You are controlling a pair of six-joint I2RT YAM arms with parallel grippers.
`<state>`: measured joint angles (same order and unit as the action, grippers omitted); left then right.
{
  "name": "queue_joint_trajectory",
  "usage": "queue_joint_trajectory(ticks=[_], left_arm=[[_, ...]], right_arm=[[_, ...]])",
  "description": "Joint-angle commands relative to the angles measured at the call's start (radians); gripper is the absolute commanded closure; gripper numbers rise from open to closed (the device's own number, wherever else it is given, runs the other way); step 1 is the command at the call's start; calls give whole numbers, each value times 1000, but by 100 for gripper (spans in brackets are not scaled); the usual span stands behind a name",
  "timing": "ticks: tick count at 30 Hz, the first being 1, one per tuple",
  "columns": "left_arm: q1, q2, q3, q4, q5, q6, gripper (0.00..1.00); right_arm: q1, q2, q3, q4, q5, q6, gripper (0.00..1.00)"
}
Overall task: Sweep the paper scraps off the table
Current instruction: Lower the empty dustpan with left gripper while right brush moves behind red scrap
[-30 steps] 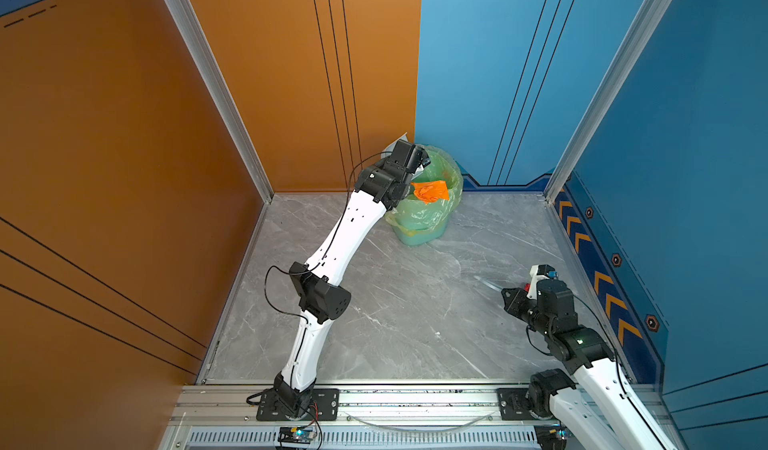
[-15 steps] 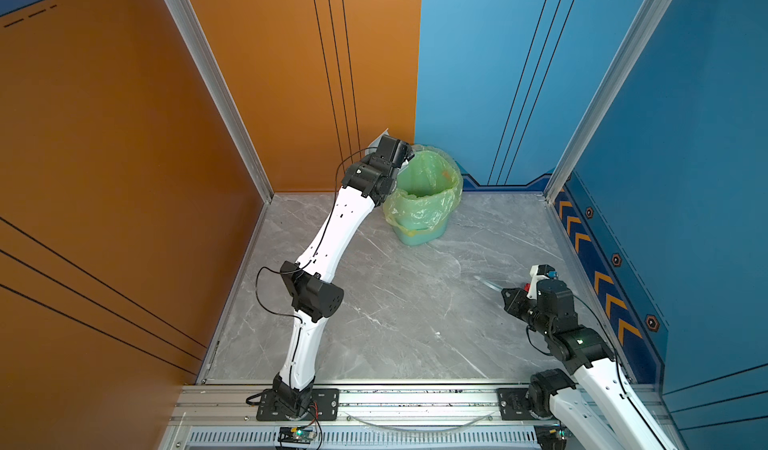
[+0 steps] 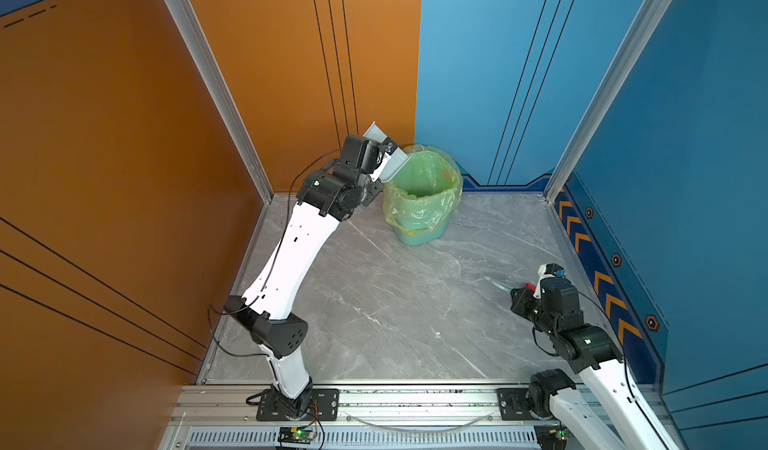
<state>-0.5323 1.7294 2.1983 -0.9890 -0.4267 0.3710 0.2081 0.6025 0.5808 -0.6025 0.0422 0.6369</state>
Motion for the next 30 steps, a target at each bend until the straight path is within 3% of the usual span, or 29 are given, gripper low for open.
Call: queue_joint_trajectory(ticks=[1,15,30], left_arm=[[-16,-64,-119,10,110,-128,100],[-99,-473,-831,349,293,-381,100],[-187,-493,-1116,446,388,-539,100]], right_arm=[[-10,-13,37,-56,97,24,100],[-29,30,144,-190,332,75,100],[-121,146,148,-238,336,69,100]])
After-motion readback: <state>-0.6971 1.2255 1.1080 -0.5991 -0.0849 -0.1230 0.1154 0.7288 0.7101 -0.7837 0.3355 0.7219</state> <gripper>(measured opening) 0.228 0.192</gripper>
